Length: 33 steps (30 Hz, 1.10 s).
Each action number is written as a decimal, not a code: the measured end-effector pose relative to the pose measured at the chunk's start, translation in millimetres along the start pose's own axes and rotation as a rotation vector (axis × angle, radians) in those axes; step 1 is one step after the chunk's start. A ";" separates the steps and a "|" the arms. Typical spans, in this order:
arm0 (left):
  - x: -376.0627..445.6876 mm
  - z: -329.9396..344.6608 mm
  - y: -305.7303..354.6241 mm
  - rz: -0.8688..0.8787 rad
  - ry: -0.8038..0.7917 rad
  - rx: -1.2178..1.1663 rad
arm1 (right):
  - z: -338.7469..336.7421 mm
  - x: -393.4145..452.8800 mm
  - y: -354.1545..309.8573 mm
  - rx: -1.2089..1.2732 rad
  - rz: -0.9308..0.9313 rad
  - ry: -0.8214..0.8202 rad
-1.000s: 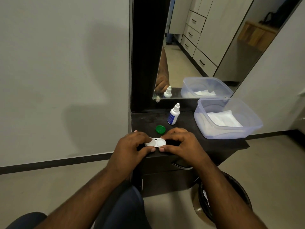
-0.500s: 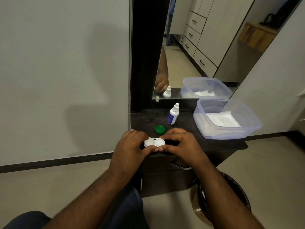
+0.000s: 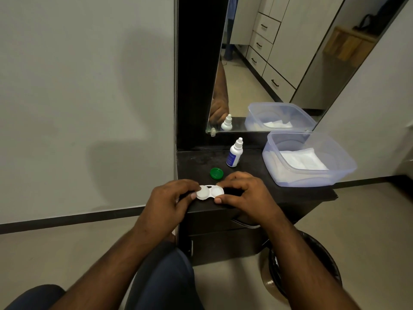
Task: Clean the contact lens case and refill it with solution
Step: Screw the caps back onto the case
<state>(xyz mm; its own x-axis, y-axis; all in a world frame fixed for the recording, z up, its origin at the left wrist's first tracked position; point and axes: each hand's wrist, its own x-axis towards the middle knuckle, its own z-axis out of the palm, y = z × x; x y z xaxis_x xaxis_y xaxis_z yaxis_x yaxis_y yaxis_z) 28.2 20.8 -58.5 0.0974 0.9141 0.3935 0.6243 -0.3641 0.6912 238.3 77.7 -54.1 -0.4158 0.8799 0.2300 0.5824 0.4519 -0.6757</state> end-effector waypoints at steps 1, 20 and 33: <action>0.7 0.9 2.2 -0.002 0.003 -0.007 | 0.2 -0.1 0.3 0.002 0.001 -0.004; 22.3 8.5 0.6 0.062 -0.118 0.238 | -0.9 -0.7 -0.7 0.000 0.006 -0.006; 15.8 6.8 -6.8 0.109 -0.066 0.002 | -7.0 -0.8 -9.9 0.042 0.045 -0.073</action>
<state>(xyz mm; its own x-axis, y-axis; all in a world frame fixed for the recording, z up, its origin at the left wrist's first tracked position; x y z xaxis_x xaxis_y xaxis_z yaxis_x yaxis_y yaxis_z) 30.7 38.9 -61.1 0.2153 0.8789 0.4256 0.6086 -0.4616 0.6453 237.8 73.6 -42.7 -0.4401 0.8856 0.1483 0.5723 0.4040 -0.7136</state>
